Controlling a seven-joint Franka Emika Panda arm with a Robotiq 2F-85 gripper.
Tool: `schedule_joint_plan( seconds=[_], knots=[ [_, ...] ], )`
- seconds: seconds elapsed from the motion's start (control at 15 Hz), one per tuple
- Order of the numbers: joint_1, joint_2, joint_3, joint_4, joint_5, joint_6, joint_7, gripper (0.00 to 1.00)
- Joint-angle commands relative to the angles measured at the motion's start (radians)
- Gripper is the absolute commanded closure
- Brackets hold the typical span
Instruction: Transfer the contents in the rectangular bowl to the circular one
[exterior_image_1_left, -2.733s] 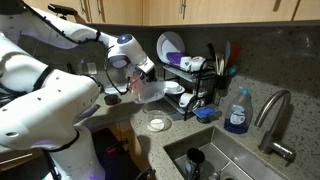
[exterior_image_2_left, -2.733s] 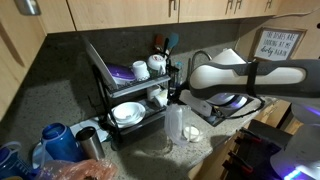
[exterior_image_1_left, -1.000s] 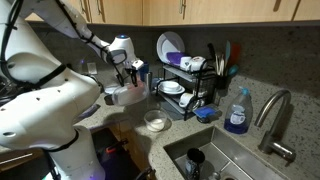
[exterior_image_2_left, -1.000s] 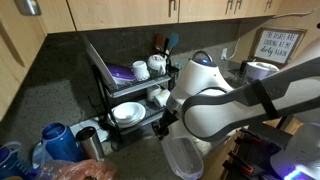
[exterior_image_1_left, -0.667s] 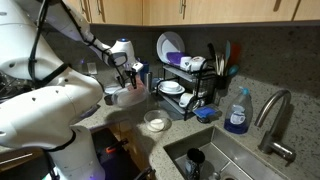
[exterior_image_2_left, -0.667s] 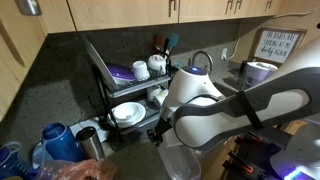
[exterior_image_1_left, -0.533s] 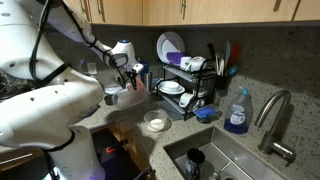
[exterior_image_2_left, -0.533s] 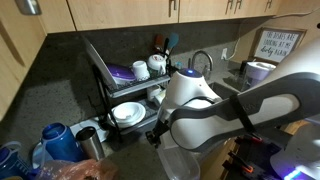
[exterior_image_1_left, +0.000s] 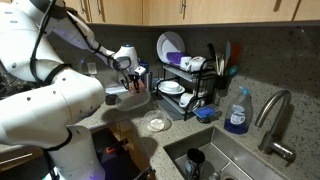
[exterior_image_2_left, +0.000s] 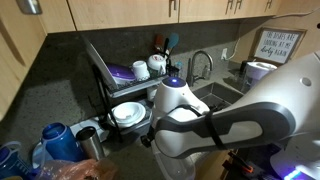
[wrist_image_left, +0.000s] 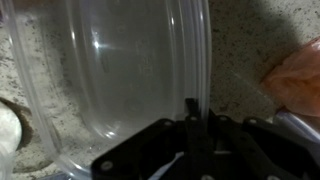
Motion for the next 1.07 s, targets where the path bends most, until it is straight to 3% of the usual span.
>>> schedule_joint_plan(
  seconds=[0.0, 1.0],
  knots=[
    [-0.054, -0.085, 0.023, 0.074, 0.046, -0.058, -0.025, 0.99],
    [-0.148, -0.248, 0.039, 0.209, 0.107, -0.266, -0.123, 0.99]
  ],
)
